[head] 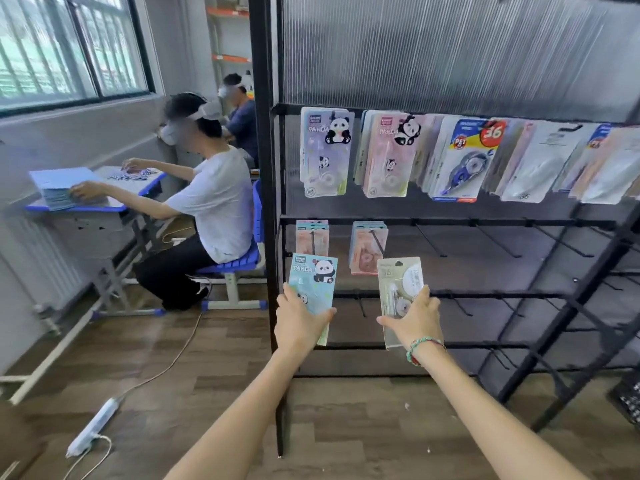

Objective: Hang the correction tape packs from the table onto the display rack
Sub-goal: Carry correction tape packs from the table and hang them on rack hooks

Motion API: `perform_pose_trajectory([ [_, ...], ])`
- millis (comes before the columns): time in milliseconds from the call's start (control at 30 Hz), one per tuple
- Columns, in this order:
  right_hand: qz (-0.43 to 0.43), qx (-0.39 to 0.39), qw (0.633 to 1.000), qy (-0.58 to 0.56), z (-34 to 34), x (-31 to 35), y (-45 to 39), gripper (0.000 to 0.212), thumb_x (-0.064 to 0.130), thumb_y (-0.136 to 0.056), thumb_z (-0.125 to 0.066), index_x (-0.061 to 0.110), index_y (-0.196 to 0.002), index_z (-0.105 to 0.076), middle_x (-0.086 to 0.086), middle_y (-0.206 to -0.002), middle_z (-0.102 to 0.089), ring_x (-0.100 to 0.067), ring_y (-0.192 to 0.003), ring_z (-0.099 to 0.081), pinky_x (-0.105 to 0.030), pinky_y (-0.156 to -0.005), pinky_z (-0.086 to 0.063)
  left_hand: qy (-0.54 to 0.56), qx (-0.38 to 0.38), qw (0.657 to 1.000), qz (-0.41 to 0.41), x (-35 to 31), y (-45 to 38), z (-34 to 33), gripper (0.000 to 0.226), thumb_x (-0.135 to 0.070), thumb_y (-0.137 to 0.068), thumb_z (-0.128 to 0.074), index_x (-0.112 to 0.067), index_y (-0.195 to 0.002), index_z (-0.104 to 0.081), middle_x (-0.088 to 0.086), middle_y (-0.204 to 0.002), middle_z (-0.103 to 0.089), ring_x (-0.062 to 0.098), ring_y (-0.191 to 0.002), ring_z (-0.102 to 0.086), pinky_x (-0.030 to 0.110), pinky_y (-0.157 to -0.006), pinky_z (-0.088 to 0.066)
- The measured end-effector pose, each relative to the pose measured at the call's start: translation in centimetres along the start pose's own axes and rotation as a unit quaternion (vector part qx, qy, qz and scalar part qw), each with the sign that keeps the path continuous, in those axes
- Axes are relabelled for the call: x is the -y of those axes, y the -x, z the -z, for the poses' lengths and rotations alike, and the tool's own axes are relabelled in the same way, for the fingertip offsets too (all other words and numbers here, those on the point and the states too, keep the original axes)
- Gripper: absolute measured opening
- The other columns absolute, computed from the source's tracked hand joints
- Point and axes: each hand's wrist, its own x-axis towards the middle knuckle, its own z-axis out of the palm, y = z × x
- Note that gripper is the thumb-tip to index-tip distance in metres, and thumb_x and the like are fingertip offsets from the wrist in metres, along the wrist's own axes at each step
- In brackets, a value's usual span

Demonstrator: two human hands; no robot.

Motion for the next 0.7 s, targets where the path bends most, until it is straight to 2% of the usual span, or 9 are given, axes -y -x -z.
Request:
perform_pose_trajectory([
  [233,0.011,0.035,0.999,0.013,-1.3,-0.1,-5.4,0.108,0.036,-0.063,-0.086,0.008,-0.142,-0.018,-0.014,-0.131,-0.035,-0.033,-0.121,-0.042,-0.048,-0.089,-0.049,-0.018,-0.018,0.999,0.037,-0.8,-3.1,-2.4,0.098,-0.049,-0.070,-0.079,-0.009,-0.141,-0.024,0.010,-0.124,-0.044,0.029,-0.113,-0.051,0.045,-0.087,-0.050],
  [400,0.023,0.062,0.998,0.017,-2.6,-0.2,-7.7,0.105,0.037,-0.060,-0.087,0.004,-0.138,-0.025,-0.015,-0.128,-0.037,-0.033,-0.115,-0.045,-0.044,-0.086,-0.049,-0.045,-0.009,0.997,0.067,-0.5,-4.3,-3.4,0.108,-0.048,-0.073,-0.078,-0.007,-0.148,-0.012,0.012,-0.135,-0.039,0.031,-0.124,-0.045,0.043,-0.095,-0.043],
  [533,0.035,0.065,0.997,0.027,-3.1,-0.7,-8.3,0.105,0.040,-0.063,-0.085,0.005,-0.140,-0.022,-0.013,-0.129,-0.037,-0.031,-0.116,-0.045,-0.041,-0.080,-0.046,-0.048,-0.014,0.995,0.081,-0.4,-5.0,-4.1,0.109,-0.049,-0.072,-0.078,-0.007,-0.149,-0.014,0.013,-0.136,-0.040,0.031,-0.123,-0.046,0.044,-0.096,-0.045],
  [700,0.050,0.083,0.995,0.035,-3.1,-1.6,-8.9,0.112,0.041,-0.065,-0.084,0.006,-0.146,-0.015,-0.013,-0.133,-0.035,-0.031,-0.121,-0.042,-0.041,-0.089,-0.045,-0.046,-0.017,0.995,0.086,-0.6,-5.3,-5.0,0.111,-0.050,-0.072,-0.078,-0.007,-0.149,-0.011,0.013,-0.135,-0.040,0.031,-0.122,-0.047,0.044,-0.092,-0.045],
])
